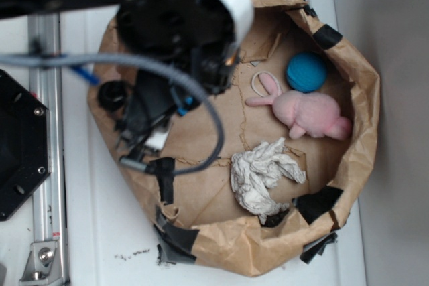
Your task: Grab the blue block.
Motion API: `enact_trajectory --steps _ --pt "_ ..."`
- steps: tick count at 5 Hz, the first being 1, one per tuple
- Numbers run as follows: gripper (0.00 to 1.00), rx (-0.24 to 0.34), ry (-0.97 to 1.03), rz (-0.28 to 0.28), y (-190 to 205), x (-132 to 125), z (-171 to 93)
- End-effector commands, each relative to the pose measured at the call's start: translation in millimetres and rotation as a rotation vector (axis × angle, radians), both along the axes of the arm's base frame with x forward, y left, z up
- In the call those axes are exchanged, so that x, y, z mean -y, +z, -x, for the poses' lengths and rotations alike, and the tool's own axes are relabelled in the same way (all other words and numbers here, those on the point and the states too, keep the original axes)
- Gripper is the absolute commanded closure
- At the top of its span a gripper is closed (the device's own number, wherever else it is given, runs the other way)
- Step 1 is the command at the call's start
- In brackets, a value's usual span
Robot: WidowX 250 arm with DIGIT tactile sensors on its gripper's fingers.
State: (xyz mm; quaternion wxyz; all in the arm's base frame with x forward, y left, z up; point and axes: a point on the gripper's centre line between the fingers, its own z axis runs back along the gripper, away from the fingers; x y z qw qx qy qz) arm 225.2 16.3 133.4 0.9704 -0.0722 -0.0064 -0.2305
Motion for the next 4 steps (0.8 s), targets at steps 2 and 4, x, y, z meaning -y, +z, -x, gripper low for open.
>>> enact_trajectory --steps 2,4 --pt "0.00 -0.063 -0.161 -0.113 -105.1 -22.2 -1.2" --pt "0.00 -0.027 -0.144 -0.168 -111.1 -42.2 5.2"
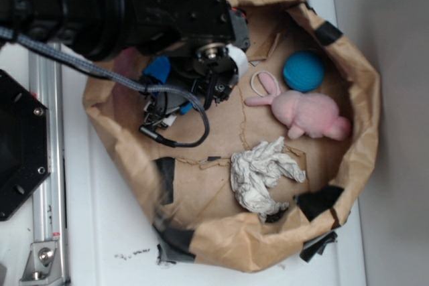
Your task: Grab the blue block.
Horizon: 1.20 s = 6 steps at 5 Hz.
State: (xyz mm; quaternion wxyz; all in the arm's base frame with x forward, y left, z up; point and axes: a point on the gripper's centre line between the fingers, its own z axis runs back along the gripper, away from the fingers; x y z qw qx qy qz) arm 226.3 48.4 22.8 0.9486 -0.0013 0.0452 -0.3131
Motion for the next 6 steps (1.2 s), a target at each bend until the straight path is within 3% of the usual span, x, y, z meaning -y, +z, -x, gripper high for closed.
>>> enact_trajectory --steps 1,2,3,4,5,6 --pt "0.00 0.031 0.034 -0.025 -6.5 -9.8 8.3" --pt "0.00 0.084 0.024 -0.166 -22.8 -4.5 10.7" --pt "1.00 0.085 0.057 -0.146 -23.4 -6.0 12.5" --pt "1.00 0.092 0.079 -0.115 -21.0 -10.7 12.0" --pt "1.00 0.173 0.125 -0.057 12.0 -13.3 4.8" --pt "1.00 0.277 0.257 0.082 60.8 -11.3 -19.1"
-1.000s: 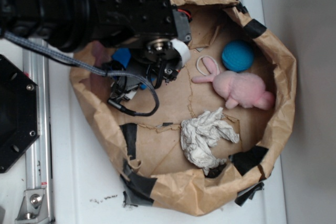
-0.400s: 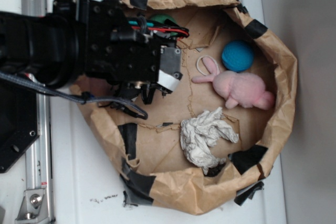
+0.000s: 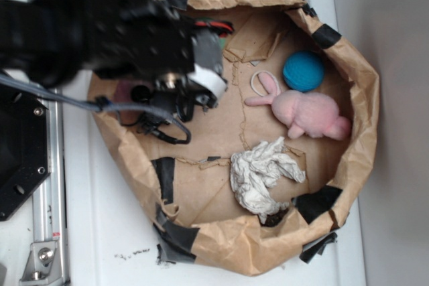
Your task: Grab the blue block.
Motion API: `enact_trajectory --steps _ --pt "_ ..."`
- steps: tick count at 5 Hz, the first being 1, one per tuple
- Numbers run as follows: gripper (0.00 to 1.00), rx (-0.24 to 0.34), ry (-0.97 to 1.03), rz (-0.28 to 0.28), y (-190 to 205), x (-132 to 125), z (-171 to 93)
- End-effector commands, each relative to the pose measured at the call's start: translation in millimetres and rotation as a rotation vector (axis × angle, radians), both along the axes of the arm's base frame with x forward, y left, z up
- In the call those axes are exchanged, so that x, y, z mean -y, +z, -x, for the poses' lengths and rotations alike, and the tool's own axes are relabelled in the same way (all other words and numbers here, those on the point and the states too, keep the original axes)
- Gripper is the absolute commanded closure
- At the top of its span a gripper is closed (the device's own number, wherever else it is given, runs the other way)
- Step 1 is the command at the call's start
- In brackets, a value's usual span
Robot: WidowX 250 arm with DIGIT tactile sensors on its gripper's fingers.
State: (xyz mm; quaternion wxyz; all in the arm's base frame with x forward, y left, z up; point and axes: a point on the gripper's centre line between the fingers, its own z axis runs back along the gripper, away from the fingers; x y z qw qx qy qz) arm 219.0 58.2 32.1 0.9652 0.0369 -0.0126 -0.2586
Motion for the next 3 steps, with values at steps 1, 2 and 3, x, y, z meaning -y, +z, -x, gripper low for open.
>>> enact_trajectory --steps 1,2,3 --pt "1.00 0.206 0.240 0.191 102.4 12.6 -47.9" --pt "1.00 0.096 0.394 0.135 144.7 22.2 -68.0" --pt "1.00 0.091 0.430 0.022 121.5 38.6 -63.1"
